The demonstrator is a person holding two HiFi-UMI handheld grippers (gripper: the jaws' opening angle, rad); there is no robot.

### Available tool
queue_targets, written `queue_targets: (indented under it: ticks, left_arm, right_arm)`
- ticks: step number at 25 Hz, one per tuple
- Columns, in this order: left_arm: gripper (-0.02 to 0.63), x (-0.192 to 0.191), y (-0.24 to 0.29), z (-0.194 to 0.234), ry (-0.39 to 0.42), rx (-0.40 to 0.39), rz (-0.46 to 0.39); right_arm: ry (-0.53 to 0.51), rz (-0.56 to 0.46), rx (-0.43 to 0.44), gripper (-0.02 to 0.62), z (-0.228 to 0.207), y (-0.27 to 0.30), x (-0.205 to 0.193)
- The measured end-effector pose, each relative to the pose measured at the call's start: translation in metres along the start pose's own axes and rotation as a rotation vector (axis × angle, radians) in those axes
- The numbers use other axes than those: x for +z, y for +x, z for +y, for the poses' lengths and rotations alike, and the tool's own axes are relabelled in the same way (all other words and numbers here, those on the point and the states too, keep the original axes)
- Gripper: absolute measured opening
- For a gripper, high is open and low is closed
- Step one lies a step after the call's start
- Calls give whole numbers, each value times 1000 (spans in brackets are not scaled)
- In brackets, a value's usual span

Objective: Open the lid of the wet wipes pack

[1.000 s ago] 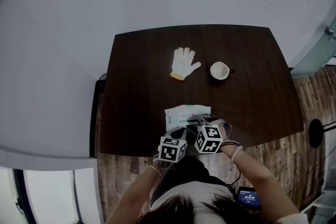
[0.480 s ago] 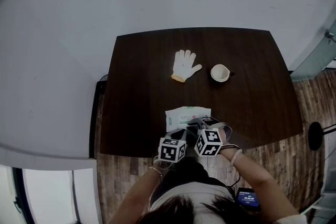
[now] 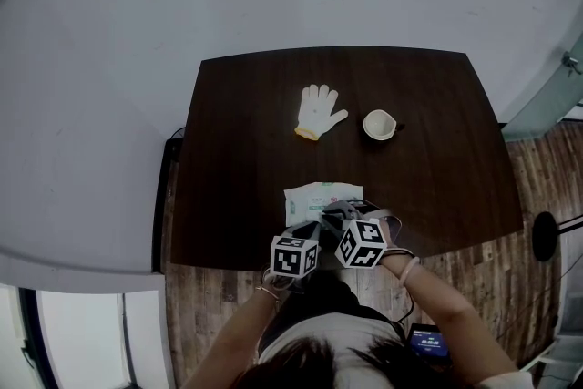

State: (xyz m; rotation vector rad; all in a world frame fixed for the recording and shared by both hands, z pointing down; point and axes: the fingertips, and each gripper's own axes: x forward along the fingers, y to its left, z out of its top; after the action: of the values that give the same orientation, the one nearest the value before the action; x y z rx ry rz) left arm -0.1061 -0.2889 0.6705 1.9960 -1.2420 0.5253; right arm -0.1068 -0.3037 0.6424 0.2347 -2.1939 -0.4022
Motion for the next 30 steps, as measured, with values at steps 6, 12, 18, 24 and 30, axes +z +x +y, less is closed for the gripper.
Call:
queue_targets:
  ticks: [6,12,18,24,30]
  left_arm:
    - [14,-1,1,-1,5,3,-5]
    - [14,-1,-1,-2,6,1,-7]
    - [14,-2,-1,-3,0,-2,-5]
    - [14,-3,-2,-2,-9,-7,-2]
    - [14,-2,-3,-2,-18,-13,2]
  right_arm:
    - [22,-22,-33,32,-6,-6,2]
    - [39,-46,-69,29,-17,-13,9]
    - [68,-75,-96,30,-26,-18,11]
    - [99,-89,-130,32,-42,-20,15]
    - [148,-100,-157,37,-61,-16,18]
